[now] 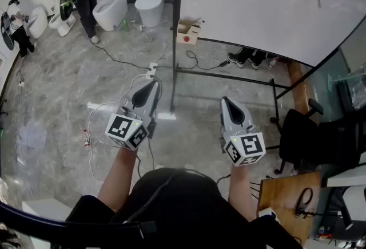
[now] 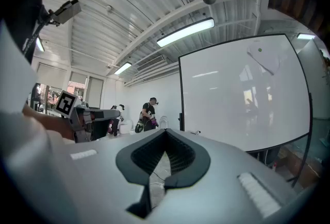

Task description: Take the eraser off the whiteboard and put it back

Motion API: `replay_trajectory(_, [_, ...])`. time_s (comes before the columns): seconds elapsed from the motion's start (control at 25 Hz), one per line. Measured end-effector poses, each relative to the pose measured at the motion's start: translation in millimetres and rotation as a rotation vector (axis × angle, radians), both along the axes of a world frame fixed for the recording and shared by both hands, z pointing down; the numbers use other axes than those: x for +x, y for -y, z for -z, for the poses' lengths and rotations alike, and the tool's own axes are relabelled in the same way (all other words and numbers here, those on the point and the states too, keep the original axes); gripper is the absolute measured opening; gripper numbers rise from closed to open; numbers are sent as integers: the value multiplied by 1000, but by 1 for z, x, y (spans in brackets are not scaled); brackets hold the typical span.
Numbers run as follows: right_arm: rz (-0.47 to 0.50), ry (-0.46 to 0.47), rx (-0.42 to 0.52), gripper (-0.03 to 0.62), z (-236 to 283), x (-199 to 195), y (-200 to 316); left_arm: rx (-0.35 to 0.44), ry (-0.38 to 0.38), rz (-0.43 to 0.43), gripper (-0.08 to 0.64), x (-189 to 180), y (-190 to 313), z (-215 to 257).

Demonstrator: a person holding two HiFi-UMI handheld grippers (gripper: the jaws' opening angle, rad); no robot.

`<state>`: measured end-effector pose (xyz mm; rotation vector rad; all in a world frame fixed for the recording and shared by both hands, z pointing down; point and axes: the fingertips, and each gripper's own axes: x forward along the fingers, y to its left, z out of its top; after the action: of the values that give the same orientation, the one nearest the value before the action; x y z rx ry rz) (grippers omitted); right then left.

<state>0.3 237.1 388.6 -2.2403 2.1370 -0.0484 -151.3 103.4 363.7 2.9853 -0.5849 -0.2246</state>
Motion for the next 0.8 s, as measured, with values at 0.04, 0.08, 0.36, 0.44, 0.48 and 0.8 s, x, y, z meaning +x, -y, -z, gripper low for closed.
replay_trajectory(0.04, [-1,0,-1,9,0,2,0,4,-2,-1,3,1,0,1])
replay_trajectory(0.08, [-1,-1,-3,9,-1,4,-1,7,-3,-2,3,3,0,2])
replay_trajectory(0.36, [20,-5,-7,9,-3,15,0,9,5,4,3,17,-3,1])
replay_trajectory(0.44, [30,1,-5,9,-3,19,0,14,8,8,3,21,-4,2])
replay_trajectory(0.48, [40,7,-5,9,-3,21,1,15,10,10,3,23,-4,2])
replay_trajectory(0.8, [110,53,-8,9,-14,38,-8,12,22,27,3,45,-17,-6])
